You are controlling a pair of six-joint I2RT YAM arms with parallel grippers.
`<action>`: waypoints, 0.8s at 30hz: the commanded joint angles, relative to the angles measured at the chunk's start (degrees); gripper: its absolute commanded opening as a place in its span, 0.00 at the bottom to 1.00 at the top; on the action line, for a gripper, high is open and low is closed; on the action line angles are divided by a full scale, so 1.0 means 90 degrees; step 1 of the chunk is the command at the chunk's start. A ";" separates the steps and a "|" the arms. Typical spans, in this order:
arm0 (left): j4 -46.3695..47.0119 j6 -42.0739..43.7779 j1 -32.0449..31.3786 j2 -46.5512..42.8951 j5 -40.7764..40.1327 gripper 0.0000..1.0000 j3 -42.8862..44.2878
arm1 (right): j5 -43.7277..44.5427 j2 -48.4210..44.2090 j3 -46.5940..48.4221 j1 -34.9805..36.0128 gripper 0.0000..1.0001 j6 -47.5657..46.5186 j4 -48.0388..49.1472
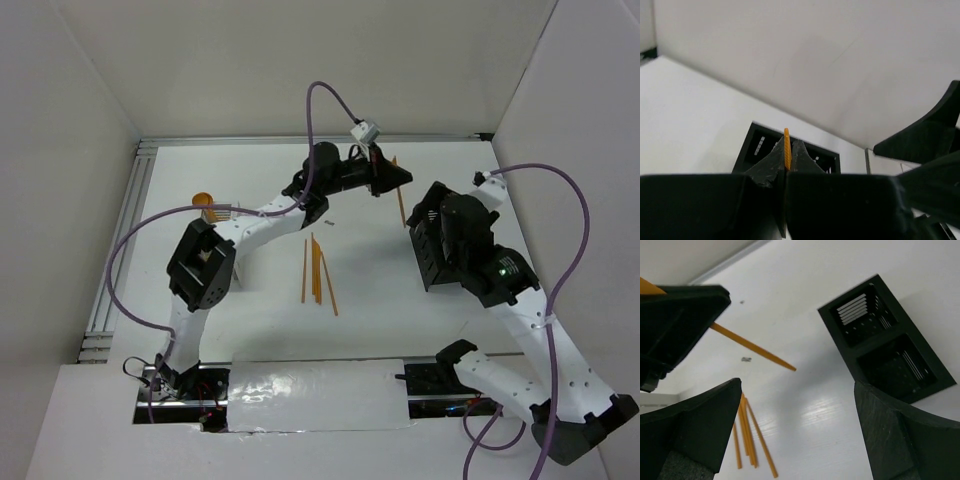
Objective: Sort the eating utensils into containers
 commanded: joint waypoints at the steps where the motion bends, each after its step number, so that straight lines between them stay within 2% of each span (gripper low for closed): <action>1: 0.1367 0.0579 -0.0361 0.0481 0.0051 0.00 0.0567 | 0.0739 -0.0426 -0.0101 -0.0041 1.00 0.0439 -0.0462; 5: 0.1681 0.0805 -0.0587 0.0932 -0.0037 0.00 0.1027 | 0.0926 -0.0828 -0.0247 -0.0032 1.00 0.0498 -0.0521; 11: 0.1438 0.0824 -0.0792 0.1752 -0.0125 0.02 0.2392 | 0.1053 -0.1306 -0.0432 0.0076 1.00 0.0858 -0.0823; 16: 0.1526 0.1254 -0.0870 0.2270 -0.0749 0.06 0.2483 | 0.1053 -0.1902 -0.0726 0.0367 1.00 0.0938 -0.0638; 22: 0.1448 0.1722 -0.0880 0.2446 -0.0945 0.07 0.2649 | 0.1415 -0.2060 -0.0794 0.0837 1.00 0.1309 -0.0853; 24: 0.1438 0.1810 -0.0870 0.2515 -0.0955 0.14 0.2708 | 0.1502 -0.2031 -0.0794 0.1061 1.00 0.1319 -0.0853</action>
